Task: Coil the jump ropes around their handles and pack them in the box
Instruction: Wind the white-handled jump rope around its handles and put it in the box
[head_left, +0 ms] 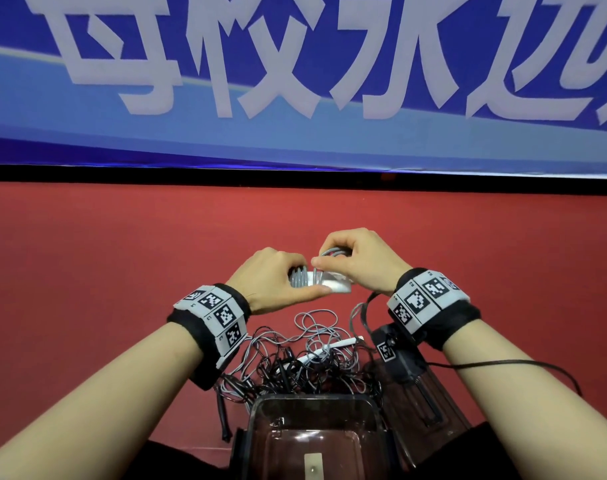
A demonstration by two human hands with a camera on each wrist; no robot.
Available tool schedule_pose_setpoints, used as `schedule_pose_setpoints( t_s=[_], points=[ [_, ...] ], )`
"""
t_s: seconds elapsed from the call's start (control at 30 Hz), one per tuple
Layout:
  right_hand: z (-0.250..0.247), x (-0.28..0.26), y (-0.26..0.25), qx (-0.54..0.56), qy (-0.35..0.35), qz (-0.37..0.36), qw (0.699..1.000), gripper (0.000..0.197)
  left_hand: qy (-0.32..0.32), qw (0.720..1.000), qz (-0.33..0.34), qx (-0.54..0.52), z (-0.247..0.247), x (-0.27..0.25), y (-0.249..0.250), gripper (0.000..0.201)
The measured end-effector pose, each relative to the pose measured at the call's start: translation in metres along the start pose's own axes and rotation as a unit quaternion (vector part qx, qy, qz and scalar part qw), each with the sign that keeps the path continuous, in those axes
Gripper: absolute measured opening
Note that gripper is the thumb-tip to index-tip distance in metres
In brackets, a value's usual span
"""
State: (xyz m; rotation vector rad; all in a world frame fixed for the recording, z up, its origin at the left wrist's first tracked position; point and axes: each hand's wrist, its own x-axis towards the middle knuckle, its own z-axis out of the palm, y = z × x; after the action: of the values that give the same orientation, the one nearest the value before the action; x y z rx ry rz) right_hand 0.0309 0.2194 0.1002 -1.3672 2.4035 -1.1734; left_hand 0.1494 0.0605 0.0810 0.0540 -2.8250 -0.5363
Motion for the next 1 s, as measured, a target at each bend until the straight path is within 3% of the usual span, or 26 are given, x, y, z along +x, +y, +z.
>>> schedule_pose_setpoints(
  t_s=[0.27,0.37,0.57,0.7,0.77,0.9,1.0],
  points=[
    [-0.009,-0.001,0.003,0.146,-0.037,0.022,0.988,0.025,0.013,0.988,0.033,-0.153,-0.002,-0.004,0.012,0.041],
    [-0.007,0.003,0.007,0.244,-0.037,0.046,0.968,0.018,0.017,0.98,0.015,-0.199,-0.002,-0.004,0.016,0.037],
    [0.004,0.005,0.009,0.378,0.0,0.18,0.908,0.036,0.064,0.943,-0.035,-0.325,-0.002,-0.001,0.017,0.007],
    [0.014,0.006,0.008,0.241,-0.025,0.119,0.963,0.039,0.147,0.897,-0.093,-0.407,-0.013,0.005,0.021,0.027],
    [0.019,0.005,0.006,0.2,-0.017,0.103,0.974,0.041,0.16,0.871,-0.132,-0.446,-0.017,0.008,0.02,0.03],
    [0.022,0.003,0.001,0.115,0.052,0.068,0.99,0.035,0.12,0.873,-0.169,-0.442,-0.014,0.008,0.015,0.025],
    [0.023,-0.003,-0.004,0.039,0.057,0.025,0.997,0.032,0.113,0.877,-0.19,-0.427,-0.013,0.008,0.018,0.02]
  ],
)
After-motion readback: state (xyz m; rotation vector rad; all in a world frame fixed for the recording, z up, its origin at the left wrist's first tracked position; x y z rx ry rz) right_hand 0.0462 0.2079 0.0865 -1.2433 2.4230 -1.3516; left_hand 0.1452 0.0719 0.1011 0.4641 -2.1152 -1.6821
